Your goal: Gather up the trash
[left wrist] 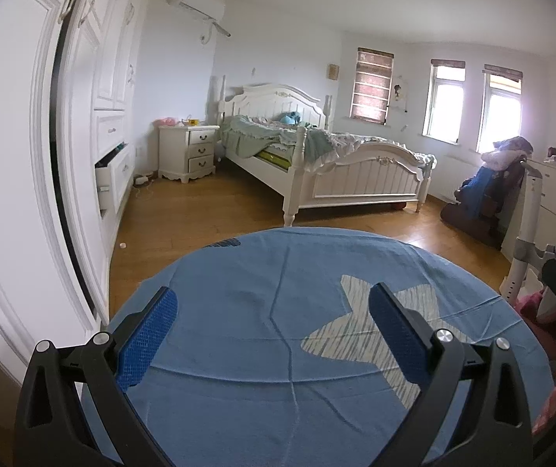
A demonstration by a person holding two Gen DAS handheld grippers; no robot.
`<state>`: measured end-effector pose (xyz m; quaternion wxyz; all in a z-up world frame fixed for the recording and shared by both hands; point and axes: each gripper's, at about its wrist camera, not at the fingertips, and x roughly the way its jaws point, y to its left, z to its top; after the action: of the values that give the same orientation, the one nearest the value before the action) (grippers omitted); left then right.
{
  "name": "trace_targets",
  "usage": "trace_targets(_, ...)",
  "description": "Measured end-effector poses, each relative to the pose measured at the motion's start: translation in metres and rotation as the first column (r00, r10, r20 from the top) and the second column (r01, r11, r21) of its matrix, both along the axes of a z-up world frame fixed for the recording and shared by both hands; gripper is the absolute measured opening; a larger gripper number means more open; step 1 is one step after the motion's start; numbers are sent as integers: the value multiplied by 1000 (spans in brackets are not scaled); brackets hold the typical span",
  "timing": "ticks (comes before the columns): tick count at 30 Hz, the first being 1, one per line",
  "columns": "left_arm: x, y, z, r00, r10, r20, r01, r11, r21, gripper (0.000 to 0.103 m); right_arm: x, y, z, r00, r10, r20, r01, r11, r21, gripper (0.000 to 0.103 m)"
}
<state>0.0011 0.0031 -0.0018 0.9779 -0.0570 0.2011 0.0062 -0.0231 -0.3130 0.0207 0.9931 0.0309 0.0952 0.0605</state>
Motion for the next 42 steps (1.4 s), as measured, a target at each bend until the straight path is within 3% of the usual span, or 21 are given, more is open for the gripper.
trace_targets(42, 1, -12, -3, 999, -16, -47, 16, 1000, 11, 98, -2, 7, 0, 1000, 15, -18, -15, 1000, -16, 98)
